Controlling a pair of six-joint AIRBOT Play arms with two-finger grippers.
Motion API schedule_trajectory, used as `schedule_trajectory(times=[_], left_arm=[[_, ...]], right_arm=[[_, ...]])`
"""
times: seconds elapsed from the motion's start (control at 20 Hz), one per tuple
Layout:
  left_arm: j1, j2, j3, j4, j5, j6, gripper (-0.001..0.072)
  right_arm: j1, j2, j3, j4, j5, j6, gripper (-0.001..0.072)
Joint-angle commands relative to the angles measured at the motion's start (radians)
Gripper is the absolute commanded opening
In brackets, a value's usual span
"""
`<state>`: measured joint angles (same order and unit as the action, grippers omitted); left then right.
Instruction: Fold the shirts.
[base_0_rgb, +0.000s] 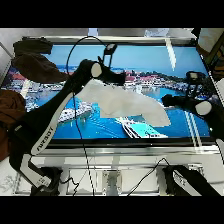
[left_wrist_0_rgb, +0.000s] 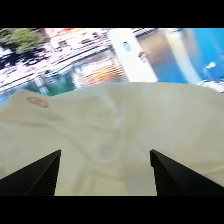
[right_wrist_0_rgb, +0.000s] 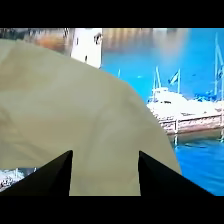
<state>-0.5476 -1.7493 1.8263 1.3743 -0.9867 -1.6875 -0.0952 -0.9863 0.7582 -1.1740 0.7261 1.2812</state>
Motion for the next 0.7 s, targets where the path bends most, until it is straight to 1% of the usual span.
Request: schedule_trajectory(times=[0.0, 0.1, 0.15, 0.25, 0.4, 0.45, 0.5, 0.6, 0.65], left_arm=[[0.079, -0.001, 0.001, 0.126, -0.122, -0.048, 0.0612], [0.107, -0.007, 0.001, 0.126, -0.102, -0.048, 0.0604], [0.115, -0.016, 0.001, 0.125, -0.104, -0.04, 0.0546], [0.124, -0.053, 0.001, 0.111, -0.123, 0.03, 0.0481], [0.122, -0.134, 0.001, 0.098, -0.18, 0.092, 0.0485], [0.122, -0.155, 0.001, 0.09, -0.178, 0.101, 0.0499], [0.122, -0.17, 0.001, 0.08, -0.161, 0.115, 0.0501], [0.12, -0.179, 0.001, 0.056, -0.064, 0.184, 0.0502], [0.117, -0.179, 0.008, 0.059, -0.011, 0.196, 0.0483]], right_arm=[[0.0, -0.158, 0.001, 0.132, 0.044, -0.114, 0.0486], [-0.001, -0.198, 0.001, 0.12, 0.03, -0.126, 0.0486], [-0.001, -0.199, 0.001, 0.113, 0.028, -0.126, 0.0485], [0.0, -0.198, 0.014, 0.114, 0.063, -0.127, 0.0486], [0.0, -0.198, 0.048, 0.117, 0.146, -0.134, 0.0486], [0.0, -0.197, 0.053, 0.117, 0.156, -0.14, 0.0486], [0.0, -0.197, 0.053, 0.117, 0.159, -0.148, 0.0486], [0.0, -0.197, 0.053, 0.118, 0.159, -0.154, 0.0486], [0.0, -0.197, 0.053, 0.12, 0.159, -0.154, 0.0486]])
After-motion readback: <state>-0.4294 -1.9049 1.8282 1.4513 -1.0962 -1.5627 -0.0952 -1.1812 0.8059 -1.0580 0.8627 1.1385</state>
